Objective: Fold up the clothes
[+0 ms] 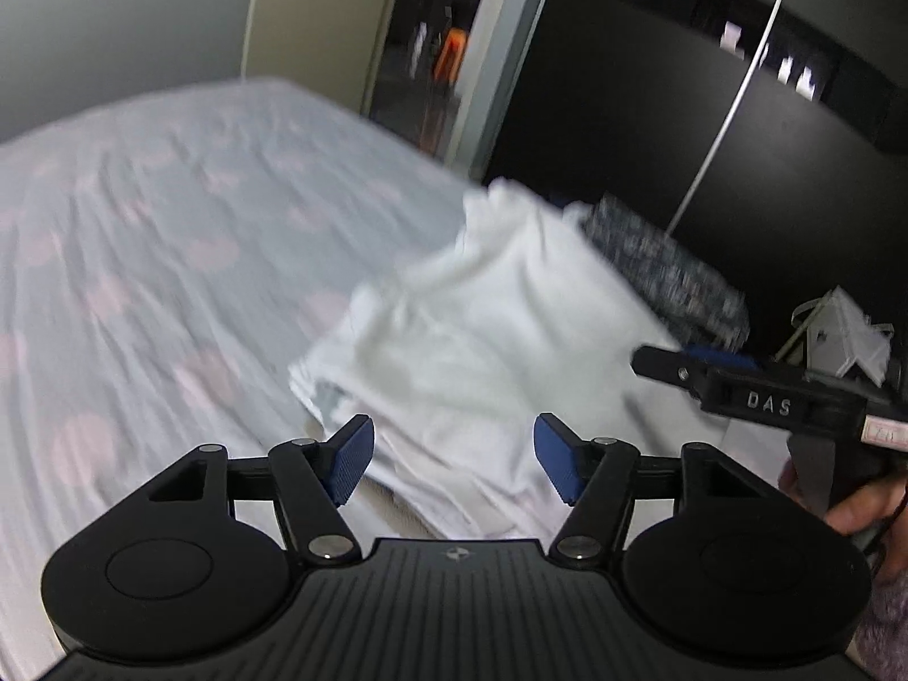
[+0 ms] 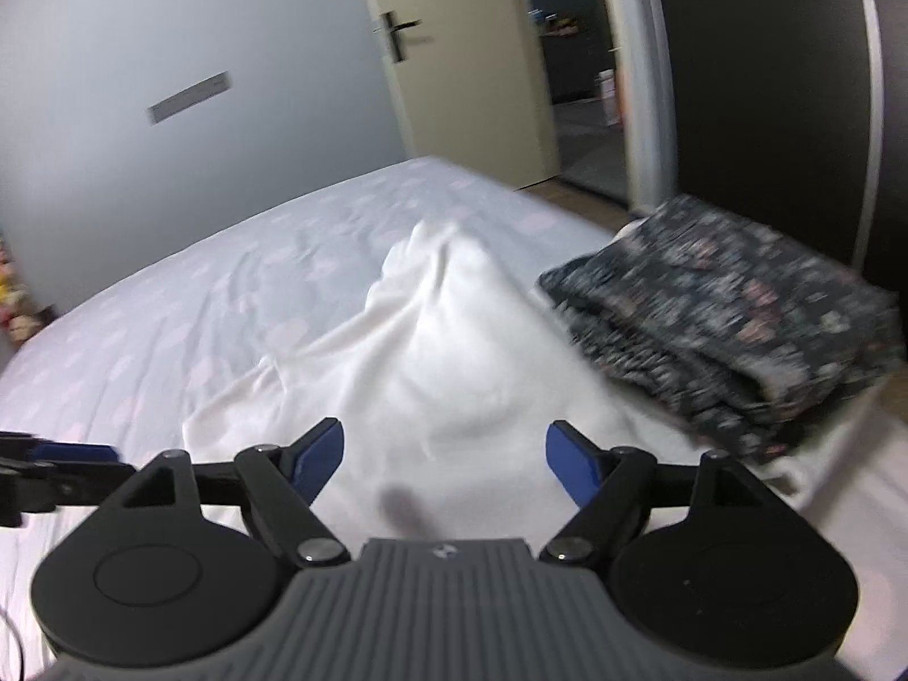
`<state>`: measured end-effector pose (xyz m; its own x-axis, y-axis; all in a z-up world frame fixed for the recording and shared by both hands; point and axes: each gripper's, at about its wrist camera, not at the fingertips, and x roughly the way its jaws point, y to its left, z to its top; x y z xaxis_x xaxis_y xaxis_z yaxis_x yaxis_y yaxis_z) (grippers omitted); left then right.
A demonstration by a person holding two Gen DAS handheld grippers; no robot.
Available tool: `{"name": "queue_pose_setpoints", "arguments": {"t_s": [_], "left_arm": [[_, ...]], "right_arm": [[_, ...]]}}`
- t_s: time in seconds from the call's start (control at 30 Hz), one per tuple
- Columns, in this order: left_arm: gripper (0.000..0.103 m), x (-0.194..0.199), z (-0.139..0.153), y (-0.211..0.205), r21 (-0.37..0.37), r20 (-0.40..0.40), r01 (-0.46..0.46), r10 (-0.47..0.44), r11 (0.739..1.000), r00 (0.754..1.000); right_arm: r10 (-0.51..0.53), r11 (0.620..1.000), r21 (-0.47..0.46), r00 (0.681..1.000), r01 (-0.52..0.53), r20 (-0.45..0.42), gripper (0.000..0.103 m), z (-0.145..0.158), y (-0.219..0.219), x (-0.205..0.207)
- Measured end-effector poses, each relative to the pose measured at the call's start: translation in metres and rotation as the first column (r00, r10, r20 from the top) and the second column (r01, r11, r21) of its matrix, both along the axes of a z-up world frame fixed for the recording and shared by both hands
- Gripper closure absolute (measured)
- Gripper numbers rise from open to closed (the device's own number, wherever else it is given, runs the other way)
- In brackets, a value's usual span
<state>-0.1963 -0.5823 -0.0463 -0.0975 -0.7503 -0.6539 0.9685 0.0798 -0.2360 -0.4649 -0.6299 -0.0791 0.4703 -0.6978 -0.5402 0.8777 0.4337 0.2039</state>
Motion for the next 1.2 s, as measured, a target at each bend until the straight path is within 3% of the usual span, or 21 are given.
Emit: {"name": "queue_pose_setpoints", "arguments": {"t_s": [0.13, 0.2, 0.33, 0.47, 0.67, 0.9, 1.2], "left_arm": [[0.041, 0.000, 0.031, 0.028, -0.135, 0.029, -0.038, 0.042, 0.990, 0.999], [0.029, -0.002, 0.043, 0.043, -0.200, 0.041, -0.052, 0.062, 0.978, 0.997], [0.027, -0.018, 0.061, 0.064, -0.280, 0.130, -0.008, 0.046, 0.960, 0.990], [0.025, -0.036, 0.071, 0.088, -0.330, 0.228, -0.018, 0.098, 0.944, 0.969], [0.025, -0.054, 0.076, 0.114, -0.349, 0.300, -0.018, 0.130, 0.937, 0.945], [0.025, -0.060, 0.060, 0.133, -0.301, 0.262, -0.032, 0.115, 0.953, 0.958], [0.025, -0.061, 0.033, 0.136, -0.215, 0.237, -0.056, 0.108, 0.975, 0.966]], "right_arm": [[-0.077, 0.988, -0.127, 0.995, 0.085, 0.071, 0.008, 0.037, 0.045, -0.012], [-0.141, 0.973, -0.169, 0.985, 0.157, 0.098, 0.007, 0.053, 0.068, -0.017], [-0.229, 0.954, -0.180, 0.970, 0.241, 0.082, 0.006, 0.070, 0.112, -0.022], [-0.256, 0.948, -0.151, 0.954, 0.279, 0.155, 0.006, 0.074, 0.155, -0.032], [-0.271, 0.948, -0.141, 0.957, 0.284, 0.100, 0.006, 0.074, 0.201, -0.026], [-0.277, 0.952, -0.117, 0.958, 0.284, 0.078, 0.005, 0.064, 0.235, -0.024], [-0.301, 0.948, -0.098, 0.953, 0.303, 0.028, 0.005, 0.035, 0.247, -0.011]]}}
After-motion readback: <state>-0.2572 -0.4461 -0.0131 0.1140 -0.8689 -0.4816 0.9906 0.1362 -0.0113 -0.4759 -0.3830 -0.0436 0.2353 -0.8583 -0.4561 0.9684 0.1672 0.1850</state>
